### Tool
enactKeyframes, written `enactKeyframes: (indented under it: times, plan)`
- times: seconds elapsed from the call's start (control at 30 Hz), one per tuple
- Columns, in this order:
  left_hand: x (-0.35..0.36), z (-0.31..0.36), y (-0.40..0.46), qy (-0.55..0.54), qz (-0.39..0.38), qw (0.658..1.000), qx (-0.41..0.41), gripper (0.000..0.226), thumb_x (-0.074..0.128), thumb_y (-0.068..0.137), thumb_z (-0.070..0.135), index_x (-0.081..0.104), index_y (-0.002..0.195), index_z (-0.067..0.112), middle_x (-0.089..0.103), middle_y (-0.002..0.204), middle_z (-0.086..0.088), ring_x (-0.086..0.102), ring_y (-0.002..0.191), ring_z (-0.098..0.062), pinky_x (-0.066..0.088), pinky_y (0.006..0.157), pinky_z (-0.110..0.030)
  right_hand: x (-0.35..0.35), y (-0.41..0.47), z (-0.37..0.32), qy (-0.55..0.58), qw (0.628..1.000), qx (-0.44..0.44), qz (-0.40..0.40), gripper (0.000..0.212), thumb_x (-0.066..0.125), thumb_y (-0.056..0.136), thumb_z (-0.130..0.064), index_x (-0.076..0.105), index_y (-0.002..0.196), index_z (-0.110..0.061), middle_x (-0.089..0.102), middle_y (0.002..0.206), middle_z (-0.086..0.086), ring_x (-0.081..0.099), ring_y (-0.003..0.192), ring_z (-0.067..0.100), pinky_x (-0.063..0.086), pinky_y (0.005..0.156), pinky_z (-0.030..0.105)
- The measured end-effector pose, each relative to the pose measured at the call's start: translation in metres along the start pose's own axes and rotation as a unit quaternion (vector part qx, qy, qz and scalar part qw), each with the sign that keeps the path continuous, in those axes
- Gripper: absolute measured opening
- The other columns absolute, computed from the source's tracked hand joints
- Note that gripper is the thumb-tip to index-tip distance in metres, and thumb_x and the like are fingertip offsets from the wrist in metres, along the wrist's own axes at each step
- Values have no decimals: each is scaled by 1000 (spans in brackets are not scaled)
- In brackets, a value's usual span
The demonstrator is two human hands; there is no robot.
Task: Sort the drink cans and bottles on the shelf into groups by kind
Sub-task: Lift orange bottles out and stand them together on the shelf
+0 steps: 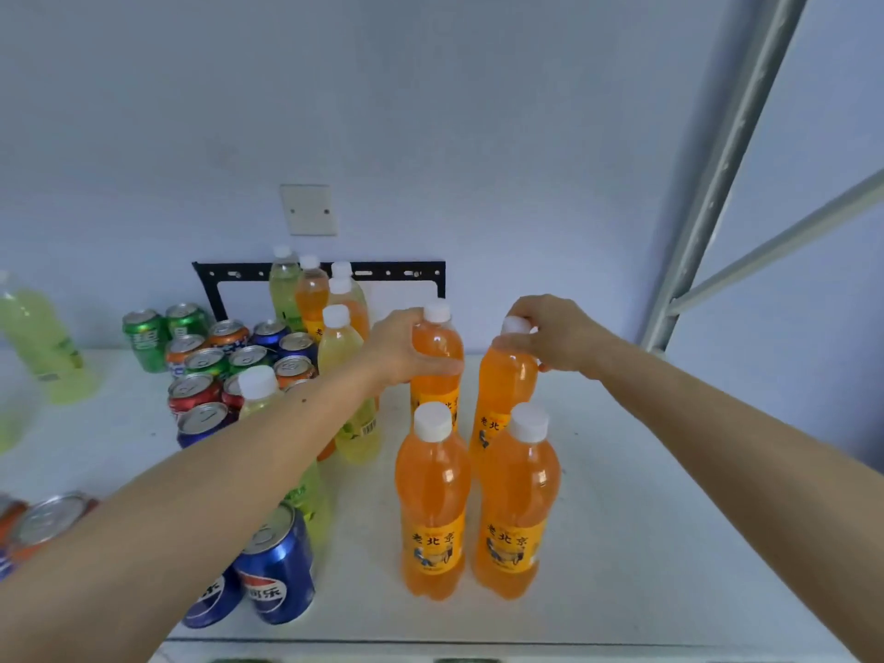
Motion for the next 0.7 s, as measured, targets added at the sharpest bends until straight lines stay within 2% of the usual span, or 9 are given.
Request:
enactKeyframes:
  times: [0.13,0.3,0.4,0.57,0.7]
  plan:
    - [5,-8,1,34,-20,999,16,50,88,64,34,66,108,25,69,106,8,64,101,-11,54,91,-40,9,3,3,1,1000,6,-9,31,70,85,-33,58,108,-16,54,105,2,58,96,24,58,81,40]
    - [8,-11,-5,34,-33,999,19,47,84,72,27,62,113,20,64,102,12,59,94,-3,48,78,-19,13,9,-1,-36,999,-8,-16,38,70,85,-38,58,112,-15,55,107,2,54,96,20,51,75,31]
    - [6,-11,-4,47,-54,997,6,56,83,72,33,57,121,23,63,112,9,59,103,-9,48,86,-26,18,11,-4,-56,998,-12,-18,42,70,85,-40,56,116,-14,54,108,1,51,97,18,41,75,27]
    - [4,-9,-9,61,-62,996,-2,61,83,72,32,53,124,21,61,117,6,57,108,-12,47,86,-26,16,12,-3,-76,997,-11,-23,44,69,85,-42,56,117,-15,57,113,3,52,99,18,41,75,27]
    - [-12,2,-14,75,-41,996,-15,80,83,71,36,42,138,20,54,133,3,53,118,-17,47,98,-36,7,11,-10,-95,995,-17,-31,47,69,85,-45,58,118,-15,58,118,3,53,105,19,41,80,28]
Point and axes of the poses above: each hand's wrist, its own y-axis towards the middle knuckle, its own x-axis out of the palm, z = x × y, the point moved 1 cm from there along y, towards the middle knuckle
